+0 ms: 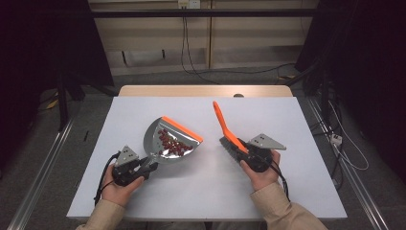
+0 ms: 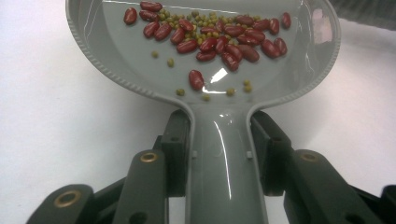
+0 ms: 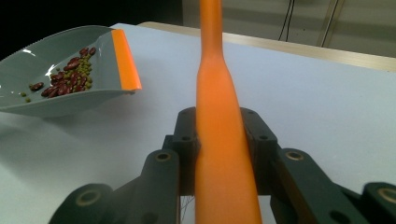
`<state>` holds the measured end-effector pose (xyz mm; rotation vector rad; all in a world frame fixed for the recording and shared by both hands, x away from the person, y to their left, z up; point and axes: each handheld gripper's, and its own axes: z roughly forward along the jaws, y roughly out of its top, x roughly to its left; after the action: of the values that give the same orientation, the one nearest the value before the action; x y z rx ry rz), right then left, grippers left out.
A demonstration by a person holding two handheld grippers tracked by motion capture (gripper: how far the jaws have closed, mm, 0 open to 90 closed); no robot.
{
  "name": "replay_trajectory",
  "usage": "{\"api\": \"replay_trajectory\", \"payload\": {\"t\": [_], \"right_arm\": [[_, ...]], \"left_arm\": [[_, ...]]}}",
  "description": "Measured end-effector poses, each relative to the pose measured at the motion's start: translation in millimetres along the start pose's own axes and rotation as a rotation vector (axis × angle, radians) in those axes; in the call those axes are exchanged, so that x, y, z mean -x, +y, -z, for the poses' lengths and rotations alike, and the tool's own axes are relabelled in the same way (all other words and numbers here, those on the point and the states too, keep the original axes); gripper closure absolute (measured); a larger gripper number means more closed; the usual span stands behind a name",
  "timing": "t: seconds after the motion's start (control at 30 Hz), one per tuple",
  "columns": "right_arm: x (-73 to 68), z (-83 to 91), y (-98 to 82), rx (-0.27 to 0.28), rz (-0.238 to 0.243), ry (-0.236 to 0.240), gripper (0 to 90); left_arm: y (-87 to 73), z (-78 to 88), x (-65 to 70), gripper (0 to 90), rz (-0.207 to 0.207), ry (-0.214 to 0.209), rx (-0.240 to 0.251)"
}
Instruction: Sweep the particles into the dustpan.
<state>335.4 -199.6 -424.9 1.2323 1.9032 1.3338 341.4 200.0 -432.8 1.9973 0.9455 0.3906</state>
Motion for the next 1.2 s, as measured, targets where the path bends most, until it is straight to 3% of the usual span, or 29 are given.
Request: {"api": "replay_trajectory", "payload": {"t": [0.53, 1.2], "right_arm": [[8.2, 6.2, -2.8, -0.001, -0.005, -0.024, 71.3], [14.8, 9.5, -4.7, -0.002, -0.013, -0.037, 71.3]], "left_arm": [[-2.5, -3.9, -13.8, 62.7, 0.073, 0.109, -0.020], [-4.4, -2.1, -24.1, 62.7, 0.129, 0.166, -0.027]]}}
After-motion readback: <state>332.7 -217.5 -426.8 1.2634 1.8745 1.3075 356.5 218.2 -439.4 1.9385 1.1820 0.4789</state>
